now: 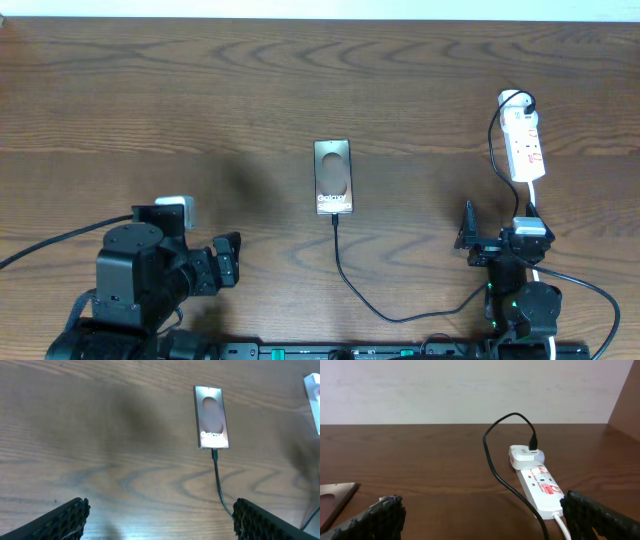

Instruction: Plug charger to phone and switch on socket

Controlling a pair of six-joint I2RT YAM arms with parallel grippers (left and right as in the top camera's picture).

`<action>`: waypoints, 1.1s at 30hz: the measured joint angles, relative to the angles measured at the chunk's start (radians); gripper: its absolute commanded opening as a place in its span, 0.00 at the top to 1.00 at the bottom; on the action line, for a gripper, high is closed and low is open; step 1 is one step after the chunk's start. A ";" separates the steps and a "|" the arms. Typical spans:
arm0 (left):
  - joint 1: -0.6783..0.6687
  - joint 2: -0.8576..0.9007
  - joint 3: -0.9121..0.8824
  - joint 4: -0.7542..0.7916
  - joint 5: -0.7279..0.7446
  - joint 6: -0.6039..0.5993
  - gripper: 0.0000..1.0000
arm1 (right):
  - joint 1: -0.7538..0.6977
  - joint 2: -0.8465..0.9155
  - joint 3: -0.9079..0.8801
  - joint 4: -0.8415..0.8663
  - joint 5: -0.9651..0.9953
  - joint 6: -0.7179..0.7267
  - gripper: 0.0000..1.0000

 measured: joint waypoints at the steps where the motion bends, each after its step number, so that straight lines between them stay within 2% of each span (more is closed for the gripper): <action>1: 0.000 0.000 0.000 -0.003 0.000 0.000 0.07 | 0.000 0.000 0.000 0.000 0.000 0.000 0.01; 8: 0.000 0.000 0.000 0.002 0.000 0.000 0.07 | 0.000 0.000 0.000 0.000 0.000 0.000 0.01; 25: 0.000 0.000 0.000 0.175 0.000 0.004 0.07 | 0.000 0.000 0.000 0.001 0.000 0.000 0.01; 33: 0.041 -0.038 -0.005 0.369 0.001 0.135 0.07 | 0.000 0.001 0.000 0.001 0.001 0.000 0.01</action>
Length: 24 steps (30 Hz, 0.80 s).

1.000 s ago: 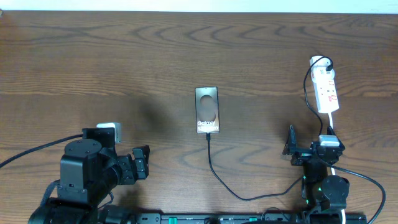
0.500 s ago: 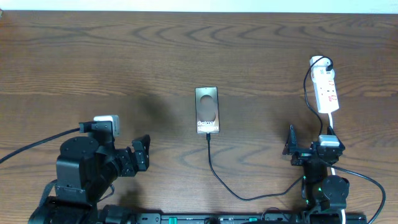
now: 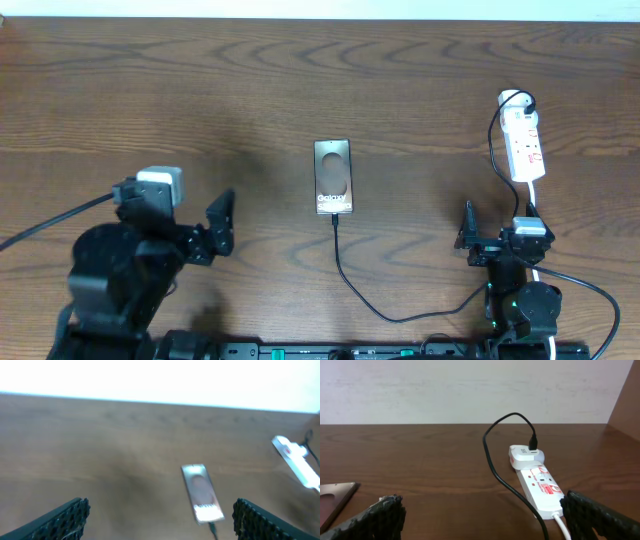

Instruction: Plug charger to phone and switch on socket

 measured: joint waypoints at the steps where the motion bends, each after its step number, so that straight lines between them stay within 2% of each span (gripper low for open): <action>1: 0.015 -0.020 -0.005 0.008 -0.001 0.029 0.07 | 0.000 0.000 0.000 0.000 0.000 0.000 0.01; 6: 0.100 -0.179 -0.099 0.082 -0.003 0.154 0.07 | 0.000 0.000 0.000 0.000 0.000 0.000 0.01; 10: 0.150 -0.288 -0.229 0.163 -0.004 0.198 0.07 | 0.000 0.000 0.000 0.000 0.000 0.000 0.01; 16: 0.177 -0.389 -0.453 0.323 -0.003 0.213 0.07 | 0.000 0.000 0.000 0.000 0.001 0.000 0.01; 24: 0.185 -0.449 -0.727 0.670 -0.002 0.190 0.07 | 0.000 0.000 0.000 0.000 0.003 0.000 0.01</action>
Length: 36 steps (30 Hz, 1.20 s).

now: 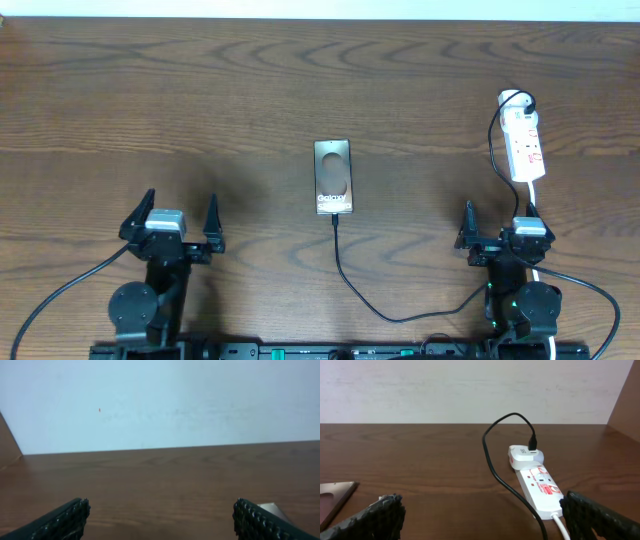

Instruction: Plug charger to phone and switch on socket

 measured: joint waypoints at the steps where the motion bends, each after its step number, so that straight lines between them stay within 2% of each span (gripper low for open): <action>1: 0.004 -0.002 -0.025 0.026 0.001 -0.005 0.07 | 0.000 0.000 0.000 0.000 0.000 0.000 0.01; 4: 0.017 -0.016 -0.100 0.091 0.002 -0.015 0.07 | 0.000 0.000 0.000 0.000 0.000 0.000 0.01; 11: 0.026 -0.115 -0.225 0.125 0.002 -0.019 0.07 | 0.000 0.000 0.000 0.000 0.000 0.000 0.01; 18: 0.027 -0.120 -0.221 0.047 -0.014 -0.020 0.07 | 0.000 0.001 0.000 0.000 0.000 0.000 0.01; 36: 0.019 -0.120 -0.220 0.042 -0.024 -0.019 0.07 | 0.000 0.001 0.000 0.000 0.000 0.000 0.01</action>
